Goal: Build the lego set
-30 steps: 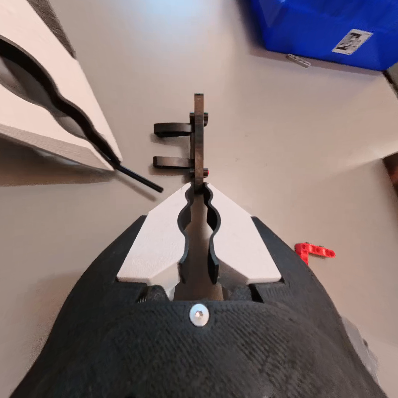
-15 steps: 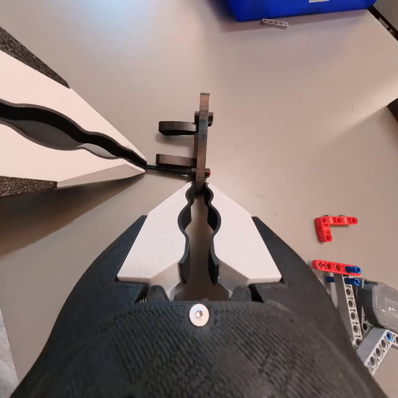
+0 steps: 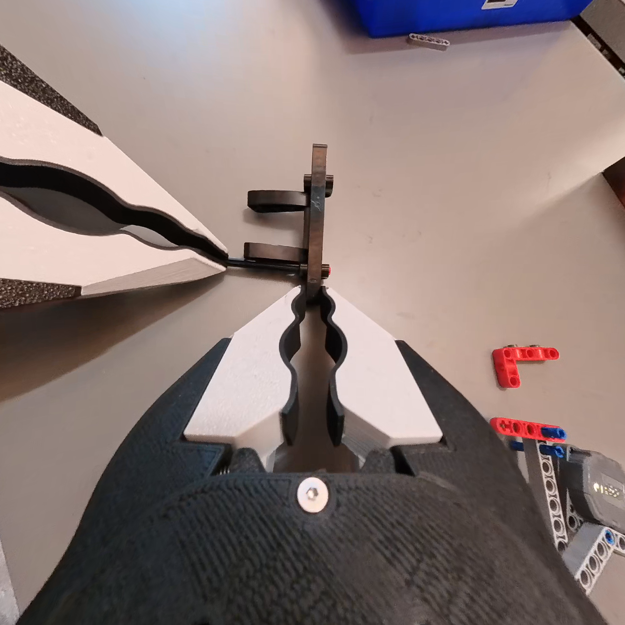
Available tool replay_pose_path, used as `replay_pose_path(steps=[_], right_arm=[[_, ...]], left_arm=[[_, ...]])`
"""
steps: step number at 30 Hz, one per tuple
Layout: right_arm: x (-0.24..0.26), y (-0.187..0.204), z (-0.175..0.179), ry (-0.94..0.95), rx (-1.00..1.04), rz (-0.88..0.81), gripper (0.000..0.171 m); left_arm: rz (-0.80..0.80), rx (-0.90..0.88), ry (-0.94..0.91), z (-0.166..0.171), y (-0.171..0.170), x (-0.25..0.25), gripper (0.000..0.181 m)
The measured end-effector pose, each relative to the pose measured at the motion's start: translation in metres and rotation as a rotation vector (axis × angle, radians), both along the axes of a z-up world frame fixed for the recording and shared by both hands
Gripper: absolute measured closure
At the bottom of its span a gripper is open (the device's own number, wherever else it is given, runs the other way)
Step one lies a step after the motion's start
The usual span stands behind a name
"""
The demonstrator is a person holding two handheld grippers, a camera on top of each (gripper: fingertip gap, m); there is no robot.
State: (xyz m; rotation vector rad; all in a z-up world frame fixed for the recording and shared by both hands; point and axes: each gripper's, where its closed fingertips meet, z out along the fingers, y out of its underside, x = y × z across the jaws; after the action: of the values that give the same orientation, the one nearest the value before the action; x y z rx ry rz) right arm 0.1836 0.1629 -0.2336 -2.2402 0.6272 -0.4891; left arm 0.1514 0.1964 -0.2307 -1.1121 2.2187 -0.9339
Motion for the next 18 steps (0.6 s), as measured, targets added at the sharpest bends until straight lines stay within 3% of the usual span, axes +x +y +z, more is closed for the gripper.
replay_pose_path(steps=[18], right_arm=[[0.0016, -0.0002, -0.0004, 0.017, 0.011, 0.007, 0.164]], left_arm=[[0.019, -0.003, -0.059, 0.0087, -0.001, 0.0027, 0.181]])
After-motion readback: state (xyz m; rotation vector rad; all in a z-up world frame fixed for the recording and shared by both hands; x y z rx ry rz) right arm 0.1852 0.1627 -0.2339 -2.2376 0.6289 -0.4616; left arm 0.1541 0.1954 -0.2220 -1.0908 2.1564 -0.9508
